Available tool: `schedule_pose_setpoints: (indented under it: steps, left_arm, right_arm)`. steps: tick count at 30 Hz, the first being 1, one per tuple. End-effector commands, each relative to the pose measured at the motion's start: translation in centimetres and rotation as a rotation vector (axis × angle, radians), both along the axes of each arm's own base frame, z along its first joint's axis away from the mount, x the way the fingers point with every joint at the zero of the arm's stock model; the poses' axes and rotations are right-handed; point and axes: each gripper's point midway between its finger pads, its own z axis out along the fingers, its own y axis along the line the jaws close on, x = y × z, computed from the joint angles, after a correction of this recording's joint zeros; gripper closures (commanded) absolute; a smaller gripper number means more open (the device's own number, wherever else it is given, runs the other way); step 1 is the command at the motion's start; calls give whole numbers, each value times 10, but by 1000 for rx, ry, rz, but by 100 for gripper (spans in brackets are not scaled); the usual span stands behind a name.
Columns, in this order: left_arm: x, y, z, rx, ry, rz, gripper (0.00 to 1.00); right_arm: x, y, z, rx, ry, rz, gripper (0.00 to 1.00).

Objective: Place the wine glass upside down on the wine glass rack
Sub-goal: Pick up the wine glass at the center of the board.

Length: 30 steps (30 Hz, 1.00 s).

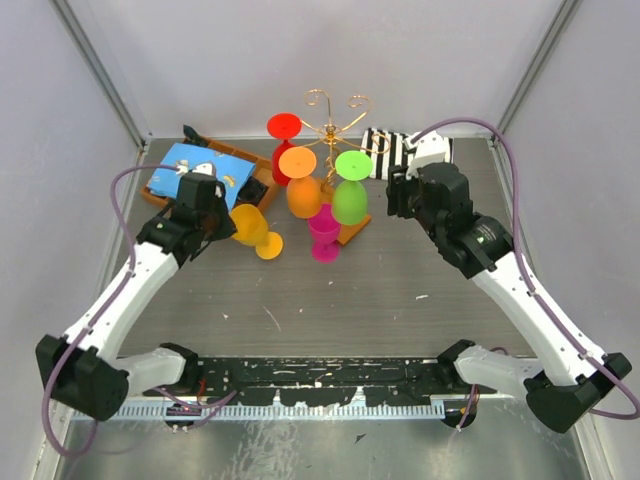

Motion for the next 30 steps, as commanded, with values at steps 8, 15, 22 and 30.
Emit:
schedule_pose_setpoints:
  steps: [8, 15, 22, 30]
  left_arm:
    - [-69, -4, 41, -118, -126, -174, 100]
    - [-112, -6, 59, -226, -178, -187, 100]
    - [-129, -33, 65, -365, -218, -242, 100]
    - [-137, -73, 68, -346, -254, -334, 100]
  right_arm:
    - [-38, 12, 2, 215, 24, 80, 43]
    - [-62, 28, -27, 404, 136, 103, 42]
    - [-92, 61, -73, 568, 282, 149, 42]
    - [-121, 84, -104, 725, 354, 179, 42]
